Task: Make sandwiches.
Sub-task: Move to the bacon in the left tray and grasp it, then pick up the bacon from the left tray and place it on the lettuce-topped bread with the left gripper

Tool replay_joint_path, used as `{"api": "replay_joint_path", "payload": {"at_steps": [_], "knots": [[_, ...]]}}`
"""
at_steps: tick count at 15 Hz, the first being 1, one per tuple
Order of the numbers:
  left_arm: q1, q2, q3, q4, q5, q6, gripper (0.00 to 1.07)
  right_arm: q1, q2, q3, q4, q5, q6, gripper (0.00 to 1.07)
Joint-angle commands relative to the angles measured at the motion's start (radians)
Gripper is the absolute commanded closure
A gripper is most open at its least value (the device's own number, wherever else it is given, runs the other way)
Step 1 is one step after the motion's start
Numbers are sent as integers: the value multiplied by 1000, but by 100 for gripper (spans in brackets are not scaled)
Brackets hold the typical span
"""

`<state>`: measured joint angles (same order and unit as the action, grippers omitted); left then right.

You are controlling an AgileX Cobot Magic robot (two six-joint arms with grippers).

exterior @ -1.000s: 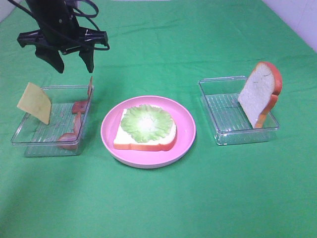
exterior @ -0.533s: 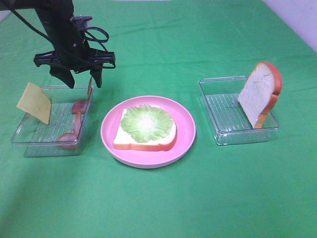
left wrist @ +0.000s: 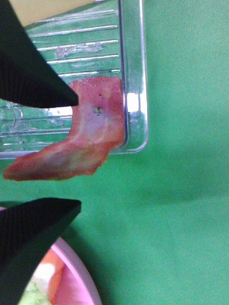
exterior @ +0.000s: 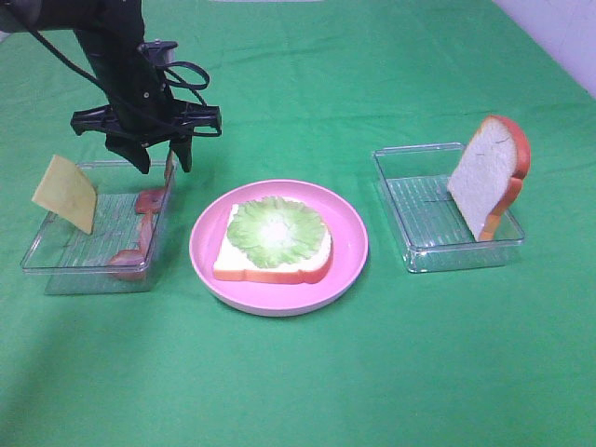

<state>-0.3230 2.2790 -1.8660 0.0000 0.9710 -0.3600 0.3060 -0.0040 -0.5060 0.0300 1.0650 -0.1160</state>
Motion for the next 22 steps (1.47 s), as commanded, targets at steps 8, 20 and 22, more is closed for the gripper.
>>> {"api": "replay_joint_path", "payload": {"at_steps": [8,20,22], "knots": [[-2,2,-6,0,2,5,91,4,-23,4,-3,-8,-3,32],[-2,-27,-81,-8,64,9,107,4,-23,4,-3,-8,-3,32],[-2,-37,-152,-38,107,31,107,4,-23,4,-3,-8,-3,32]]}}
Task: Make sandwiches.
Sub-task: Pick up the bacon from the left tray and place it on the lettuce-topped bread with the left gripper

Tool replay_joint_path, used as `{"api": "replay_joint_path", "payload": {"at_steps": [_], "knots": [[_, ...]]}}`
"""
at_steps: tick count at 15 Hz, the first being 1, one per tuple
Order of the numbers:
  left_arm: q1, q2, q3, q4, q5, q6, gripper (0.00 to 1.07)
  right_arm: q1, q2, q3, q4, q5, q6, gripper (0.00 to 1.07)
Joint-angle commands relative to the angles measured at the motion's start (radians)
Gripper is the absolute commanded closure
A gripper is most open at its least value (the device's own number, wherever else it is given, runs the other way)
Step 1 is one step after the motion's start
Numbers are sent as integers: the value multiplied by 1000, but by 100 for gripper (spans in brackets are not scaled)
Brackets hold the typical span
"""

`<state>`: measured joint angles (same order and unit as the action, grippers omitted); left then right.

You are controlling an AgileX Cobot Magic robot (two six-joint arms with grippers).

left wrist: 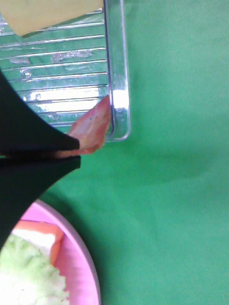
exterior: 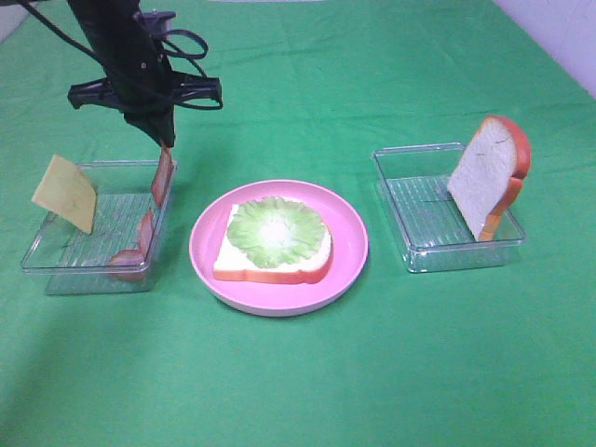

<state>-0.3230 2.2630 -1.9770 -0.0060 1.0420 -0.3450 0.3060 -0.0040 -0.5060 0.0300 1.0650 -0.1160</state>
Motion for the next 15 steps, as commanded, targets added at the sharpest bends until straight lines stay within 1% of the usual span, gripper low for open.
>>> {"api": "replay_joint_path", "payload": {"at_steps": [1,2,3,4,5,7,8,9,10,11,12,14,15], "knots": [[-2,-24,-102,-86,65,46,107,4,-23,4,-3,-8,-3,32],[-2,-24,-130,-124,82,68,107,4,-23,4,-3,-8,-3,32],[-2,-24,-163,-190,86,97,107,4,-23,4,-3,-8,-3,32],[-2,-24,-180,-252,86,125,107,4,-23,4,-3,-8,-3,32],[-2,-24,-185,-287,85,138,107,4,-23,4,-3,-8,-3,32],[-2,-18,-184,-434,83,212,107,4,-23,4,-3,-8,-3,32],[-2,-6,-182,-575,79,270,107,4,-23,4,-3,-8,-3,32],[-2,-4,-182,-612,79,283,107,4,-23,4,-3,-8,-3,32],[-2,5,-182,-676,80,314,107,4,-23,4,-3,-8,-3,32],[-8,14,-182,-718,84,336,107,4,-23,4,-3,-8,-3,32],[-13,21,-182,-749,88,345,107,4,-23,4,-3,-8,-3,32],[-33,40,-182,-759,98,361,107,4,-23,4,-3,-8,-3,32],[-64,66,-182,-755,148,369,107,4,-23,4,-3,-8,-3,32]]}}
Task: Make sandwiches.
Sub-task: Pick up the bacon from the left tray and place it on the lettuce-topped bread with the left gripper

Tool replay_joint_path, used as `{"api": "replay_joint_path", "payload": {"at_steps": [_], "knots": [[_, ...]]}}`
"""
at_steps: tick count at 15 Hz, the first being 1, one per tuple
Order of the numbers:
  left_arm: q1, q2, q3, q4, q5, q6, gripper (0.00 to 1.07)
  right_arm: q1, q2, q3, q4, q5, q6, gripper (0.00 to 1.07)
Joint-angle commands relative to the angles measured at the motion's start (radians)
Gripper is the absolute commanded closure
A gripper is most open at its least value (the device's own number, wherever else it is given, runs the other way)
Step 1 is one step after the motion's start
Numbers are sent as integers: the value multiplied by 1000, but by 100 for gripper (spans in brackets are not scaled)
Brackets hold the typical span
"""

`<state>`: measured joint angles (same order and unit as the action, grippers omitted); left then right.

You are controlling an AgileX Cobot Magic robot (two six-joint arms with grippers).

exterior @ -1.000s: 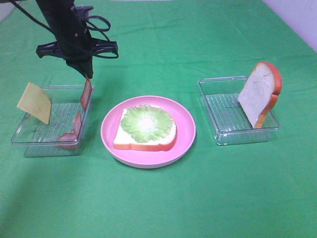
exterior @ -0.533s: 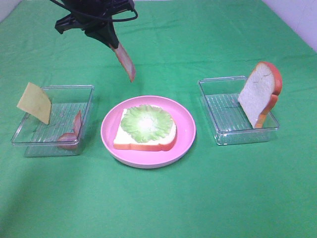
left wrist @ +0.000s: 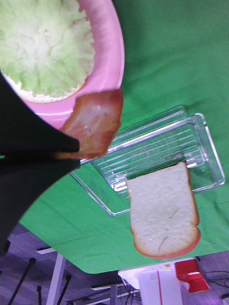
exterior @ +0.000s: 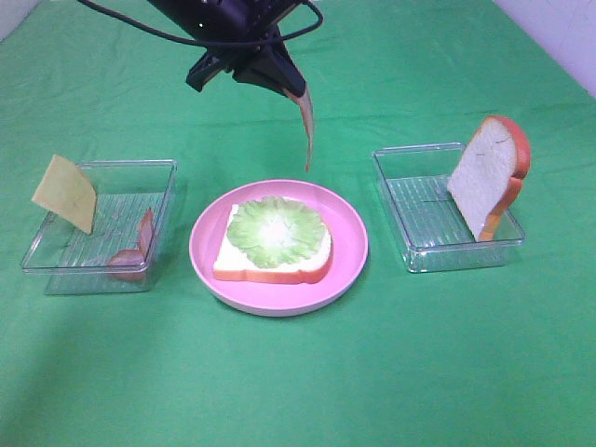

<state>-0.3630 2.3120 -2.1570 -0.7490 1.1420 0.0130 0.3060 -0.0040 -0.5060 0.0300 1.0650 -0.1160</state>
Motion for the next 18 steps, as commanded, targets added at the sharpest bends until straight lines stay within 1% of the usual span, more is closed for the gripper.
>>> {"api": "replay_joint_path", "payload": {"at_steps": [1,2,4,6,8,13,14,15,16,18], "knots": [[-39,26,-2,-2,93,10,107,4,-23,4,-3,-8,-3,32],[-52,33,-2,22,131,11,107,4,-23,4,-3,-8,-3,32],[-64,39,-2,47,128,8,107,4,-23,4,-3,-8,-3,32],[-69,41,-2,47,115,6,107,4,-23,4,-3,-8,-3,32],[-85,54,-2,38,115,-13,107,4,-23,4,-3,-8,-3,32],[-121,112,-2,39,129,-13,107,4,-23,4,-3,-8,-3,32],[-125,115,-2,54,129,-4,107,4,-23,4,-3,-8,-3,32],[-125,115,-2,86,129,-6,107,4,-23,4,-3,-8,-3,32],[-119,115,-2,186,131,-32,107,4,-23,4,-3,-8,-3,32],[-117,115,-2,303,132,-51,107,4,-23,4,-3,-8,-3,32]]}}
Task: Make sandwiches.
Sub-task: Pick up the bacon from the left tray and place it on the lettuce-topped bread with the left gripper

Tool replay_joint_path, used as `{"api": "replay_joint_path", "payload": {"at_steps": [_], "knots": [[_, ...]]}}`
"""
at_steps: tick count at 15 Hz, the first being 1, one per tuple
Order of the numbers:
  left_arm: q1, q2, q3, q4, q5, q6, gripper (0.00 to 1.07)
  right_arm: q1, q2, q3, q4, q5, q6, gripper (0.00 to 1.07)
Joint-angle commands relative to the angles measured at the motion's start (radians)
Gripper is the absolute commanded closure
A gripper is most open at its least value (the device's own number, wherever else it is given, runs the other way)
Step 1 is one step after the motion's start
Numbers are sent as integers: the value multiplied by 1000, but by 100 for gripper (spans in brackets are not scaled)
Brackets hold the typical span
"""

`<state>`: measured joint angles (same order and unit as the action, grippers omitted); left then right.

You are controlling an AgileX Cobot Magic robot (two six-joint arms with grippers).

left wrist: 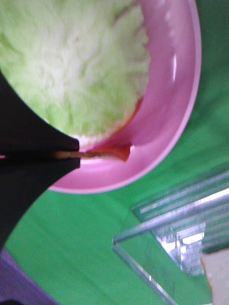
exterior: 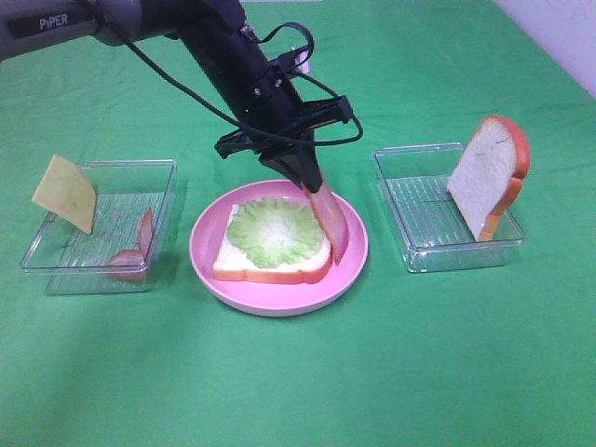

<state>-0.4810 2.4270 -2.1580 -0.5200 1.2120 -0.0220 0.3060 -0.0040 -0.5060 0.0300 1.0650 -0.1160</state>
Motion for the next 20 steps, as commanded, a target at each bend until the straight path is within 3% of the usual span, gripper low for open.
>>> {"api": "replay_joint_path", "payload": {"at_steps": [1,7,14,18,19,20], "knots": [[1,0,-1,105,61,-16,107,4,-23,4,-3,-8,-3,32],[1,0,-1,244,49,-50,107,4,-23,4,-3,-8,-3,32],[1,0,-1,272,61,-83,105,4,-23,4,-3,-8,-3,32],[1,0,-1,272,61,-83,80,4,-23,4,-3,-8,-3,32],[1,0,-1,273,61,-82,58,4,-23,4,-3,-8,-3,32],[1,0,-1,273,61,-78,55,4,-23,4,-3,-8,-3,32]]}}
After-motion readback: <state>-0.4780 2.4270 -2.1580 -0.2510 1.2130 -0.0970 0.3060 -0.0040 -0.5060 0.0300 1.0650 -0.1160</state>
